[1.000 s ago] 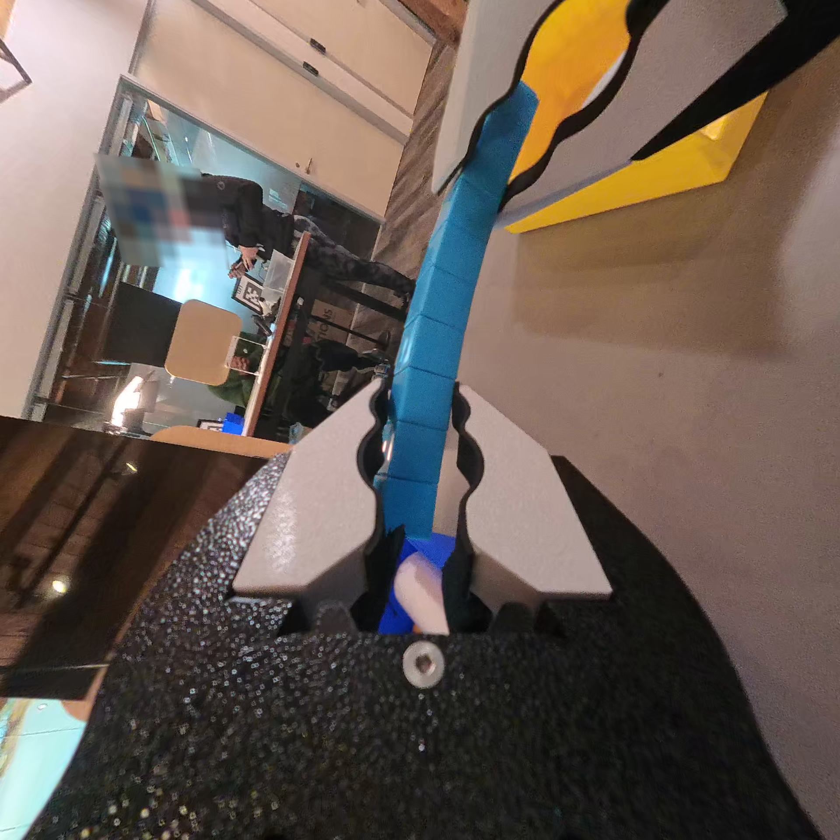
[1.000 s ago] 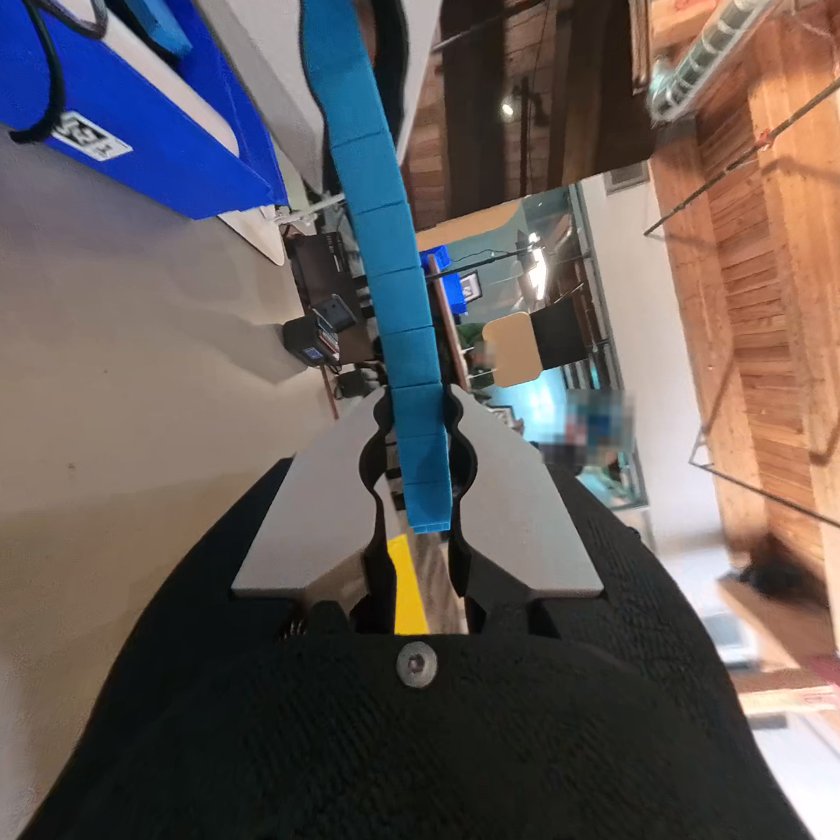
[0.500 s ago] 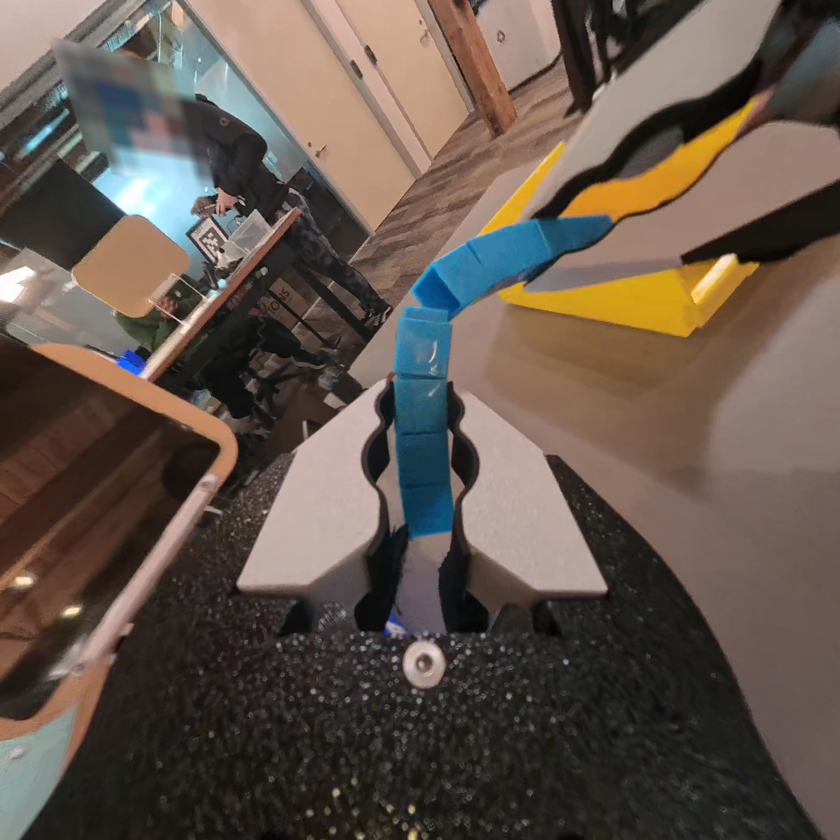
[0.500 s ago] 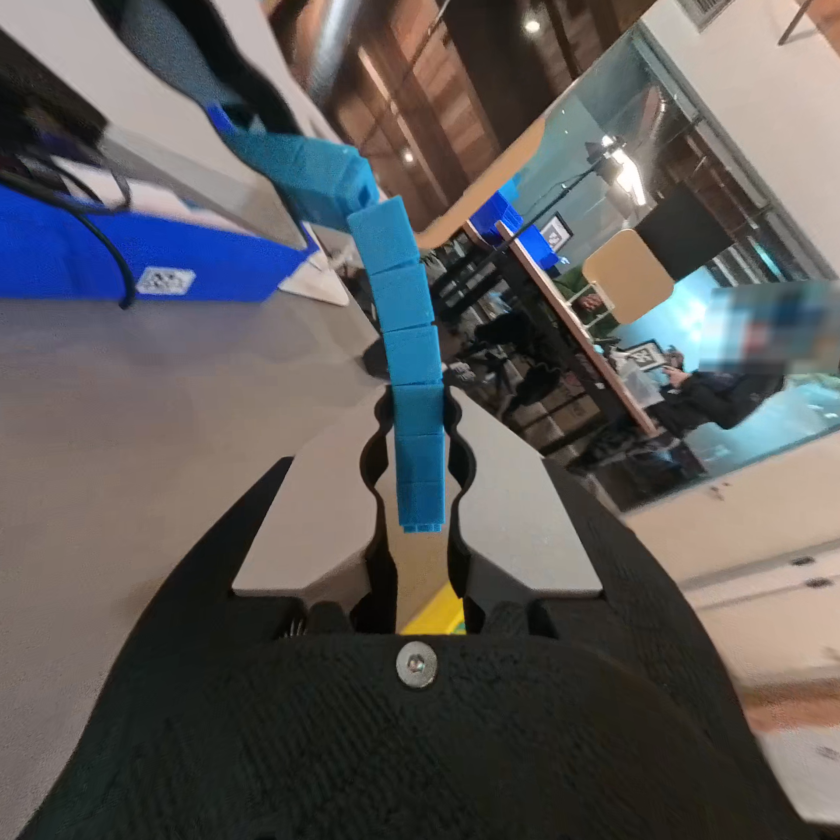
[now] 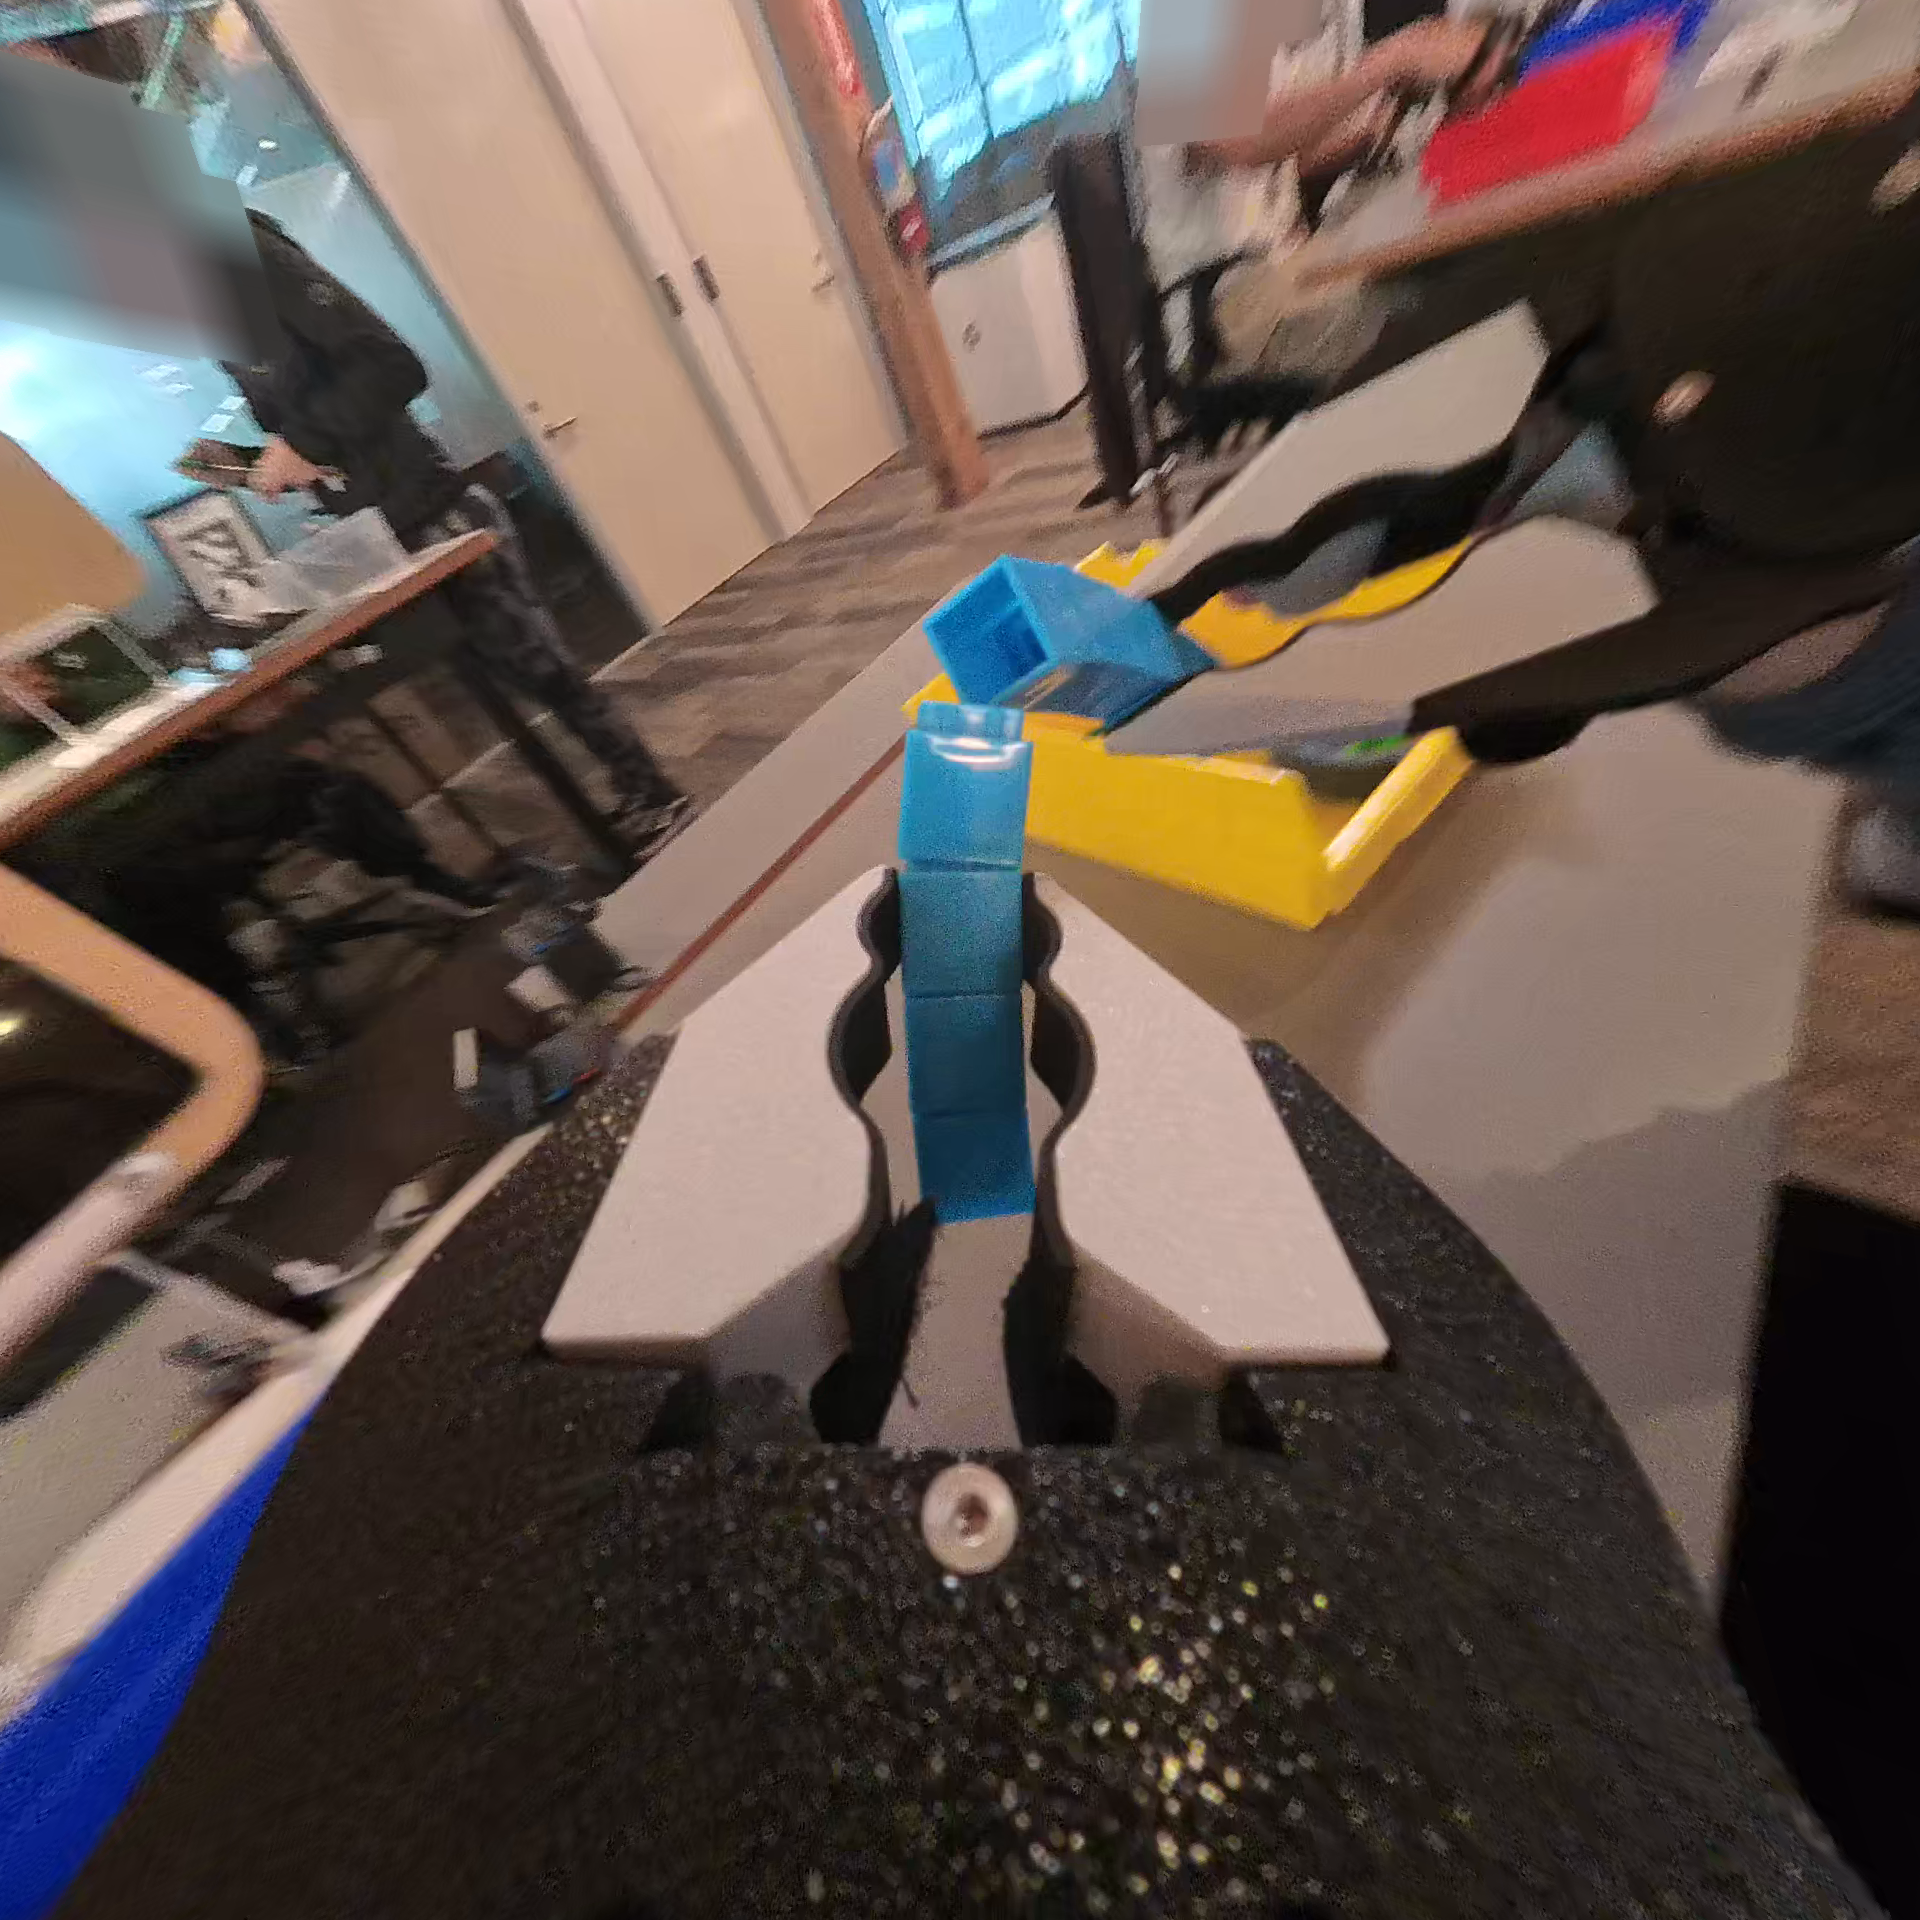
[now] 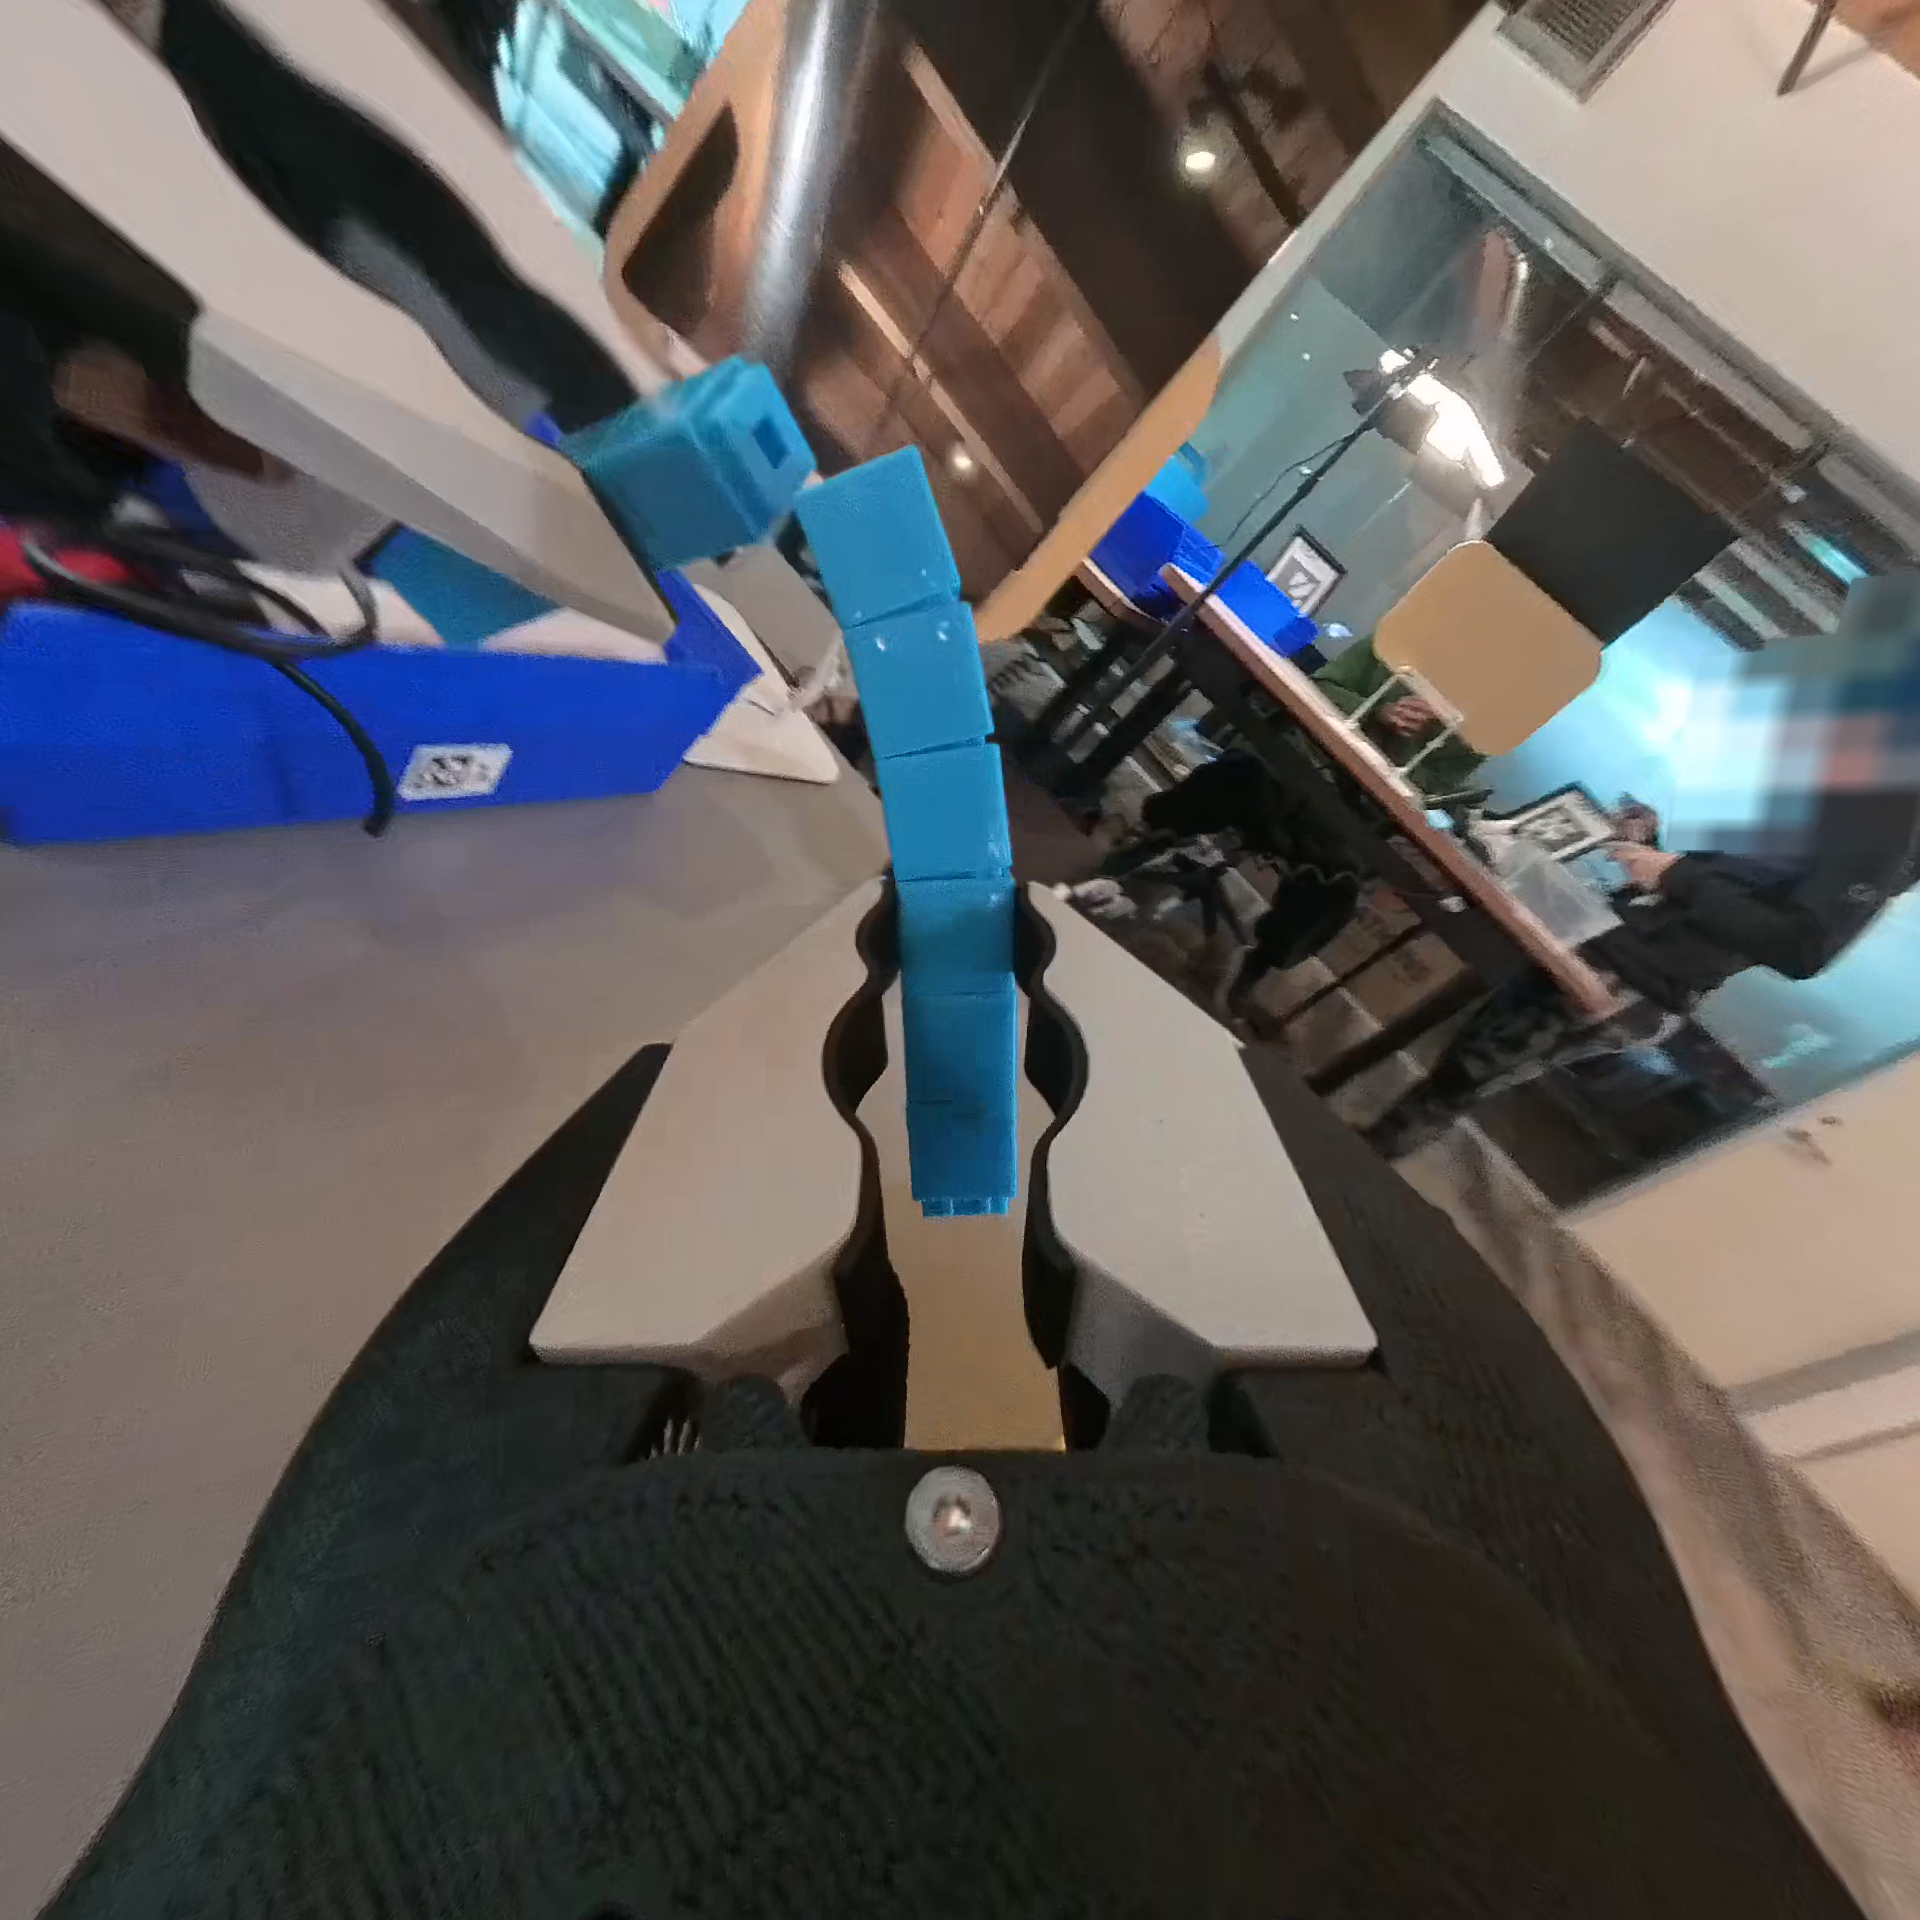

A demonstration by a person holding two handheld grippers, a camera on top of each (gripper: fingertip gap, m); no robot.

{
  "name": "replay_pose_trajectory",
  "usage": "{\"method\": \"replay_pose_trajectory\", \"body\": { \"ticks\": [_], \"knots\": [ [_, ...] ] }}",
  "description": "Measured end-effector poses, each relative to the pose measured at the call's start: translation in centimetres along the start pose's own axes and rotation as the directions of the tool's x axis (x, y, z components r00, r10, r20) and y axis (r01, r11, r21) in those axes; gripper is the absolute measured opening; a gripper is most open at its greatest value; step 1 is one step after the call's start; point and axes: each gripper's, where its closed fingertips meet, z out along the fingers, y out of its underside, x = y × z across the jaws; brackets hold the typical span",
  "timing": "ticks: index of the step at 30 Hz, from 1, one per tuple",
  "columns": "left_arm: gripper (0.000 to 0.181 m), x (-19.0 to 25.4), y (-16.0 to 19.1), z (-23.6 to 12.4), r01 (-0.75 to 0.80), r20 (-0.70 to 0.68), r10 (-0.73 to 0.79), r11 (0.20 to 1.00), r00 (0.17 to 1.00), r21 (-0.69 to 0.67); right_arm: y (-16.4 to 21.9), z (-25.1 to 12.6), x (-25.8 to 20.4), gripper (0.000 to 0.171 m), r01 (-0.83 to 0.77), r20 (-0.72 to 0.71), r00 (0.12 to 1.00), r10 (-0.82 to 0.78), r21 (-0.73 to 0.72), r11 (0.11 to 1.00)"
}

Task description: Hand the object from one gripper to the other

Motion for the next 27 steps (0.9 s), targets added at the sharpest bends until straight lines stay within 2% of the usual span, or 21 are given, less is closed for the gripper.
{"method": "replay_pose_trajectory", "body": {
  "ticks": [3,7,10,13,16,18,20,23,27],
  "knots": [
    [0.020,0.0,-0.9,-0.4,0.190,-0.107,-0.181,0.978,0.978,0.085,-0.4,-0.2,0.0,0.019,-0.182,0.088,0.980,0.177,0.052,0.982],
    [0.020,-0.2,-1.5,-0.9,0.336,-0.192,-0.308,0.933,0.932,0.130,-0.2,-0.4,0.7,0.019,-0.338,0.156,0.933,0.324,0.074,0.938],
    [0.020,-0.4,-1.4,-0.9,0.354,-0.198,-0.326,0.926,0.925,0.129,0.2,-0.4,1.2,0.019,-0.333,0.139,0.937,0.321,0.070,0.940],
    [0.020,-0.2,-1.0,-0.6,0.321,-0.177,-0.300,0.942,0.937,0.103,0.3,-0.5,1.7,0.019,-0.225,0.069,0.973,0.220,0.070,0.972],
    [0.020,-0.2,-0.3,-0.1,0.207,-0.097,-0.201,0.977,0.975,0.050,0.8,-0.6,2.5,0.020,0.058,-0.074,0.996,-0.057,0.006,0.998],
    [0.020,-0.7,0.6,0.1,0.060,0.016,-0.060,0.998,0.998,-0.022,1.1,-0.9,3.2,0.019,0.289,-0.179,0.936,-0.302,-0.091,0.953],
    [0.020,-1.9,1.4,0.0,-0.150,0.165,0.173,0.978,0.971,-0.143,0.9,-1.0,3.2,0.019,0.435,-0.223,0.858,-0.463,-0.165,0.885],
    [0.020,-2.0,1.7,0.0,-0.372,0.239,0.442,0.883,0.865,-0.287,0.3,-0.9,2.3,0.019,0.540,-0.231,0.783,-0.577,-0.209,0.816],
    [0.020,-1.7,2.1,0.4,-0.466,0.246,0.565,0.807,0.787,-0.364,0.0,-0.6,1.3,0.019,0.587,-0.218,0.748,-0.626,-0.220,0.779]
  ]
}}
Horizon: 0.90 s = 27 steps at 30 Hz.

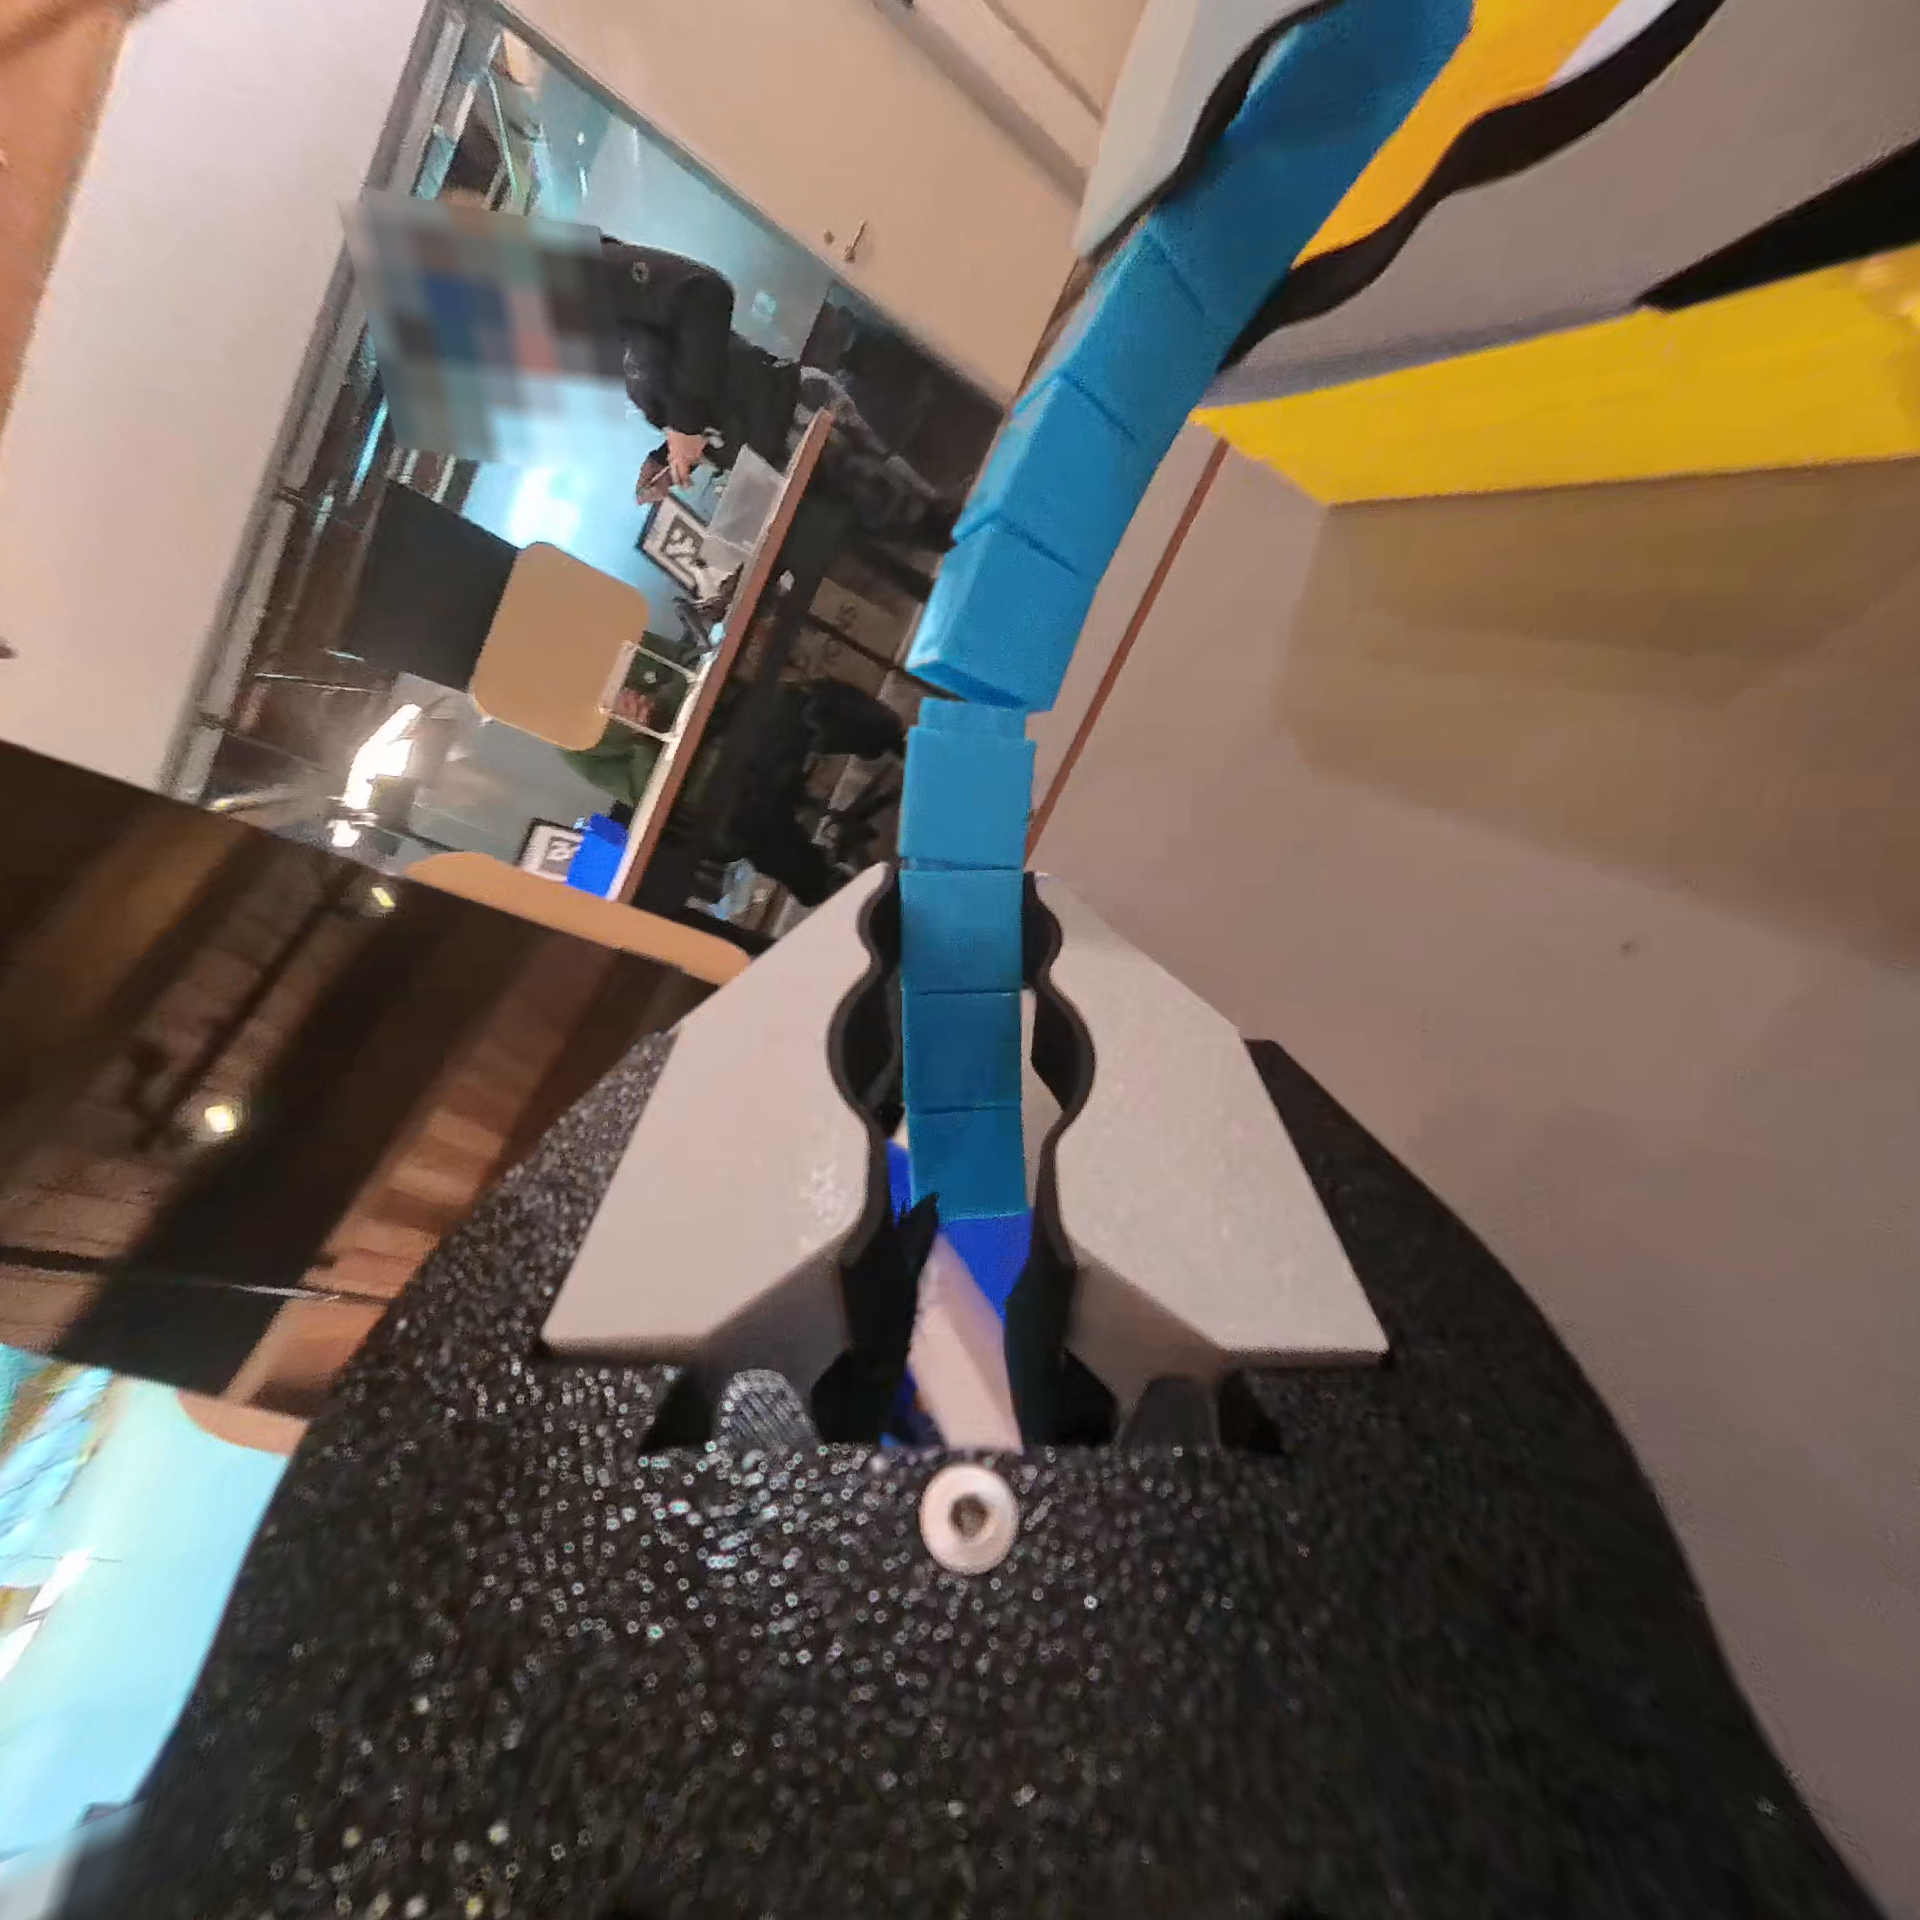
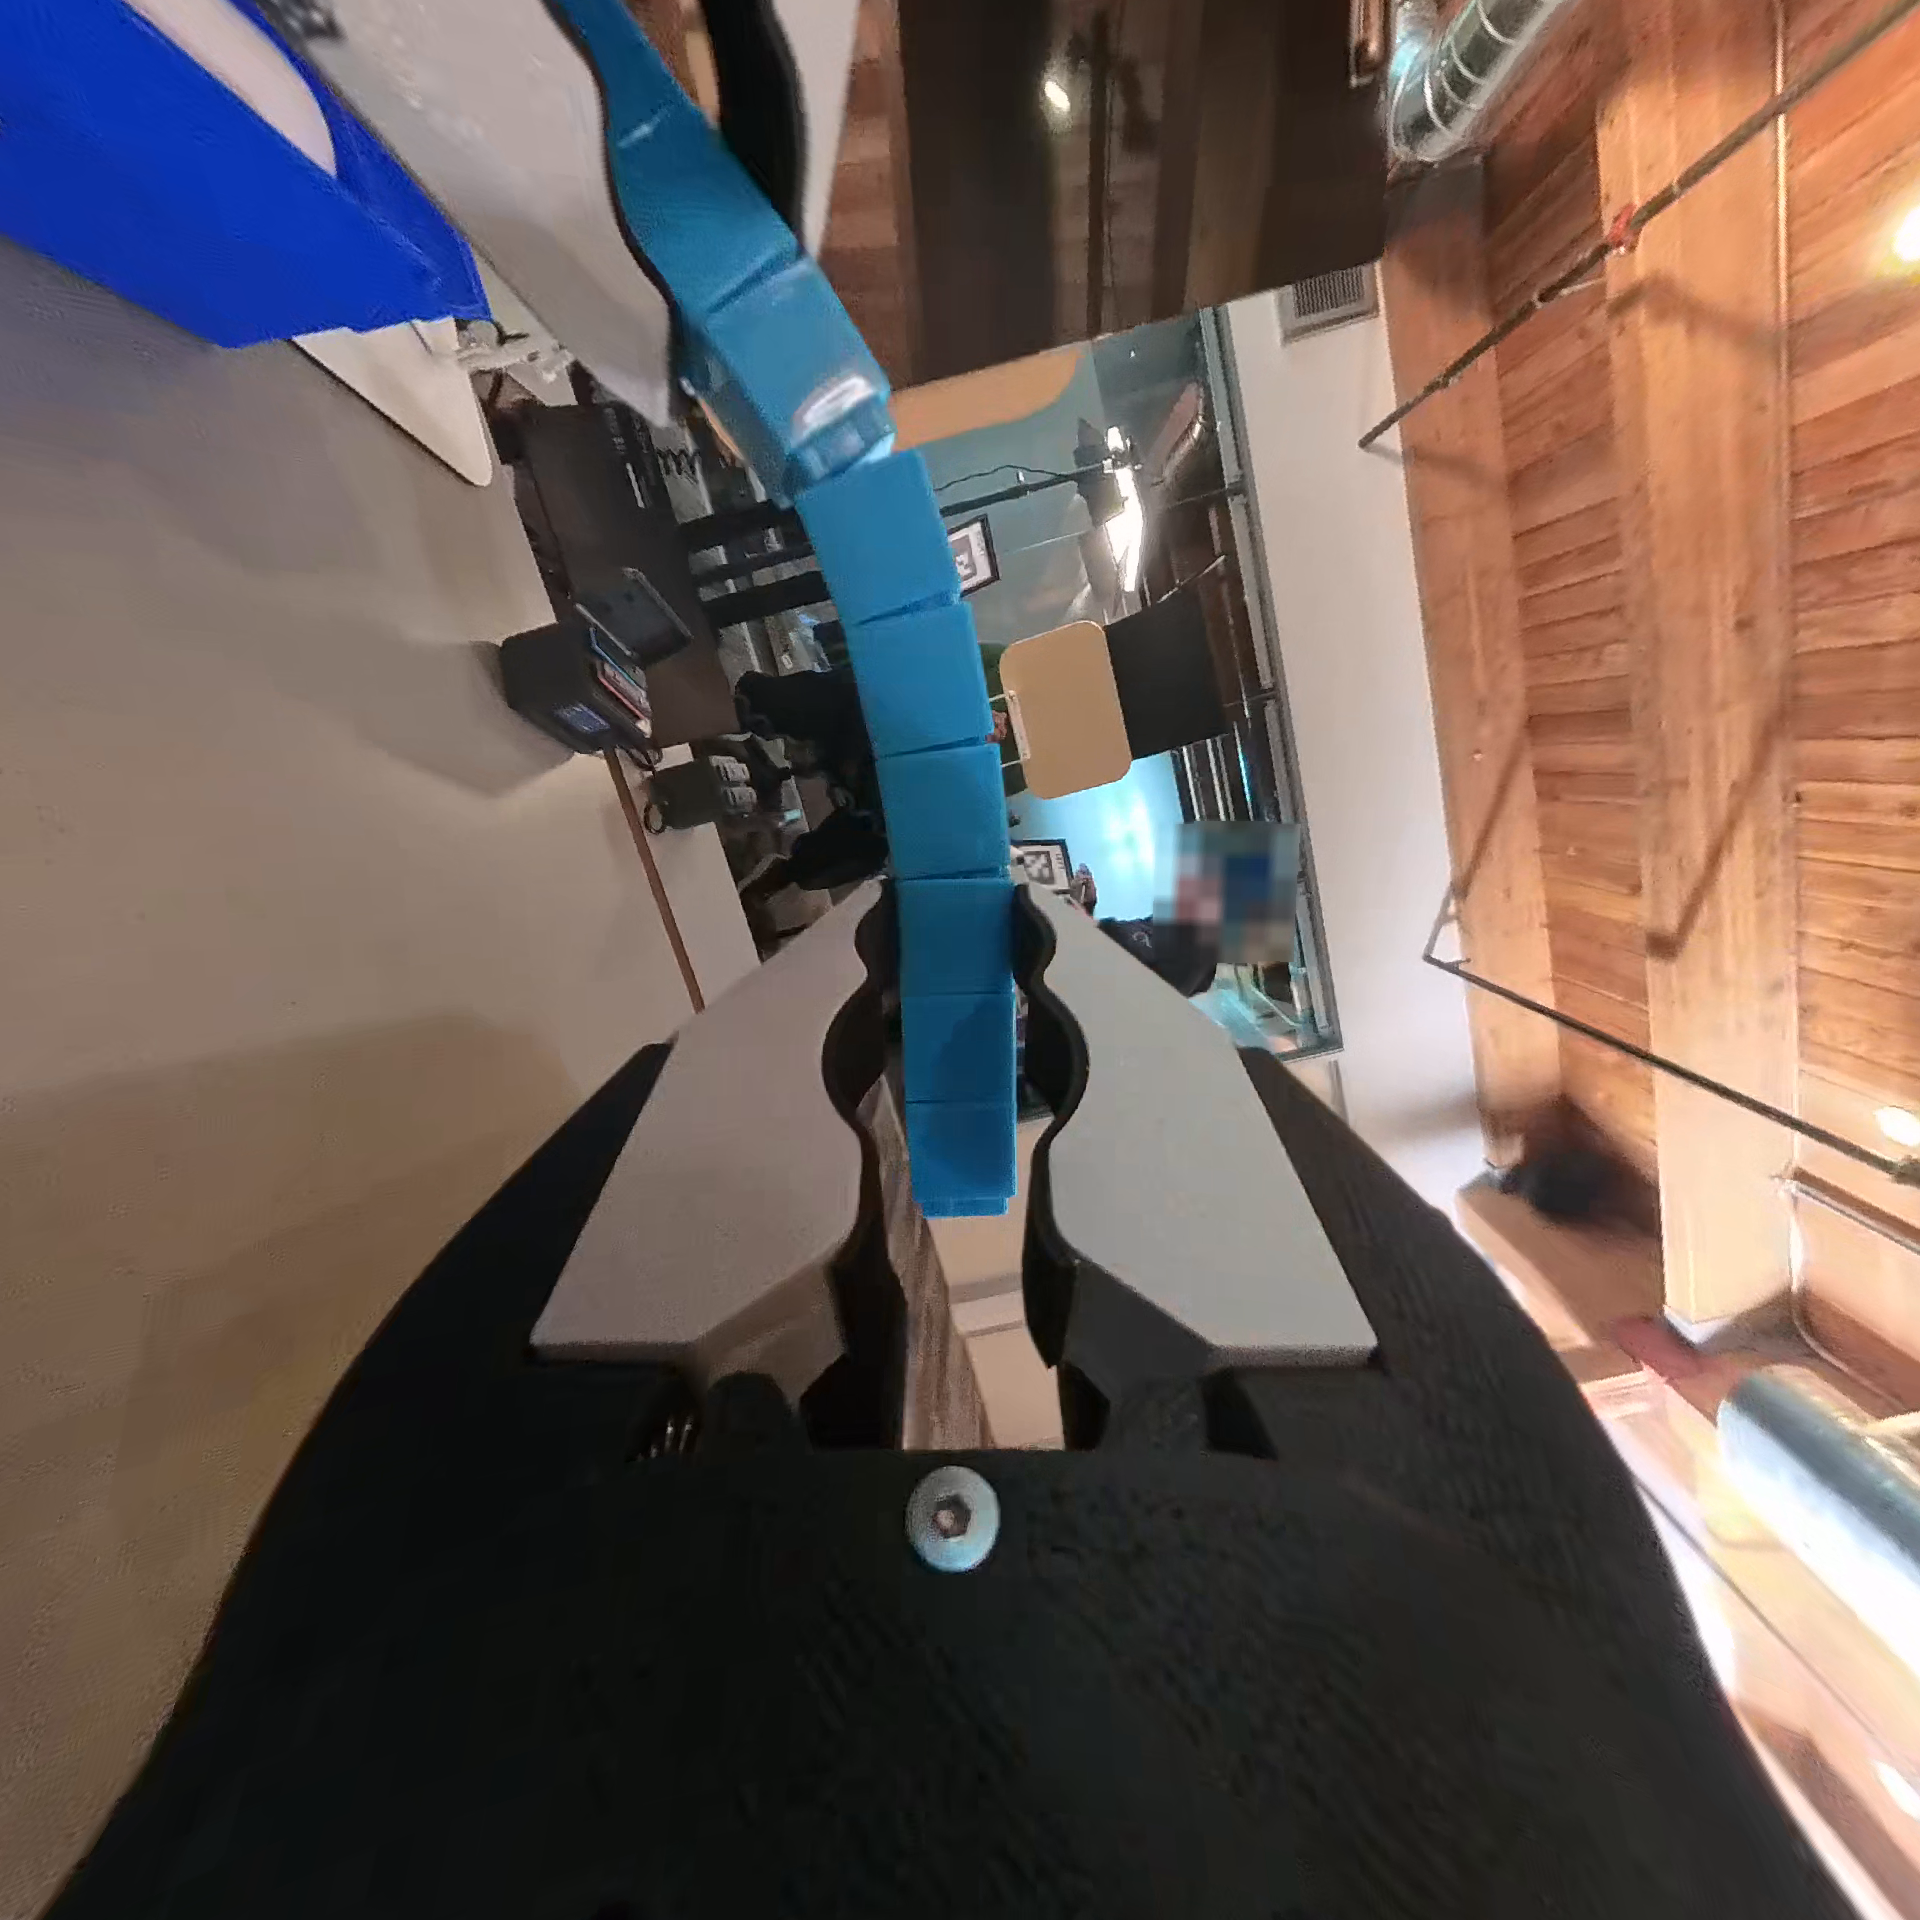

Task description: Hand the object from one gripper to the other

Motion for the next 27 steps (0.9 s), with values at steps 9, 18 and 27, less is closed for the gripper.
{"method": "replay_pose_trajectory", "body": {
  "ticks": [9,18,27],
  "knots": [
    [0.020,-0.1,-0.1,-0.1,-0.214,0.081,0.217,0.976,0.973,-0.036,0.4,0.2,-0.7,0.019,0.044,0.027,0.999,-0.043,-0.018,0.999],
    [0.021,0.0,0.6,0.1,-0.279,0.091,0.285,0.957,0.954,-0.078,0.1,0.2,-1.4,0.019,0.053,0.055,0.997,-0.053,-0.012,0.999],
    [0.019,1.1,1.0,0.3,-0.435,0.052,0.439,0.897,0.897,-0.078,0.0,0.4,-2.7,0.019,0.116,0.086,0.989,-0.118,0.033,0.993]
  ]
}}
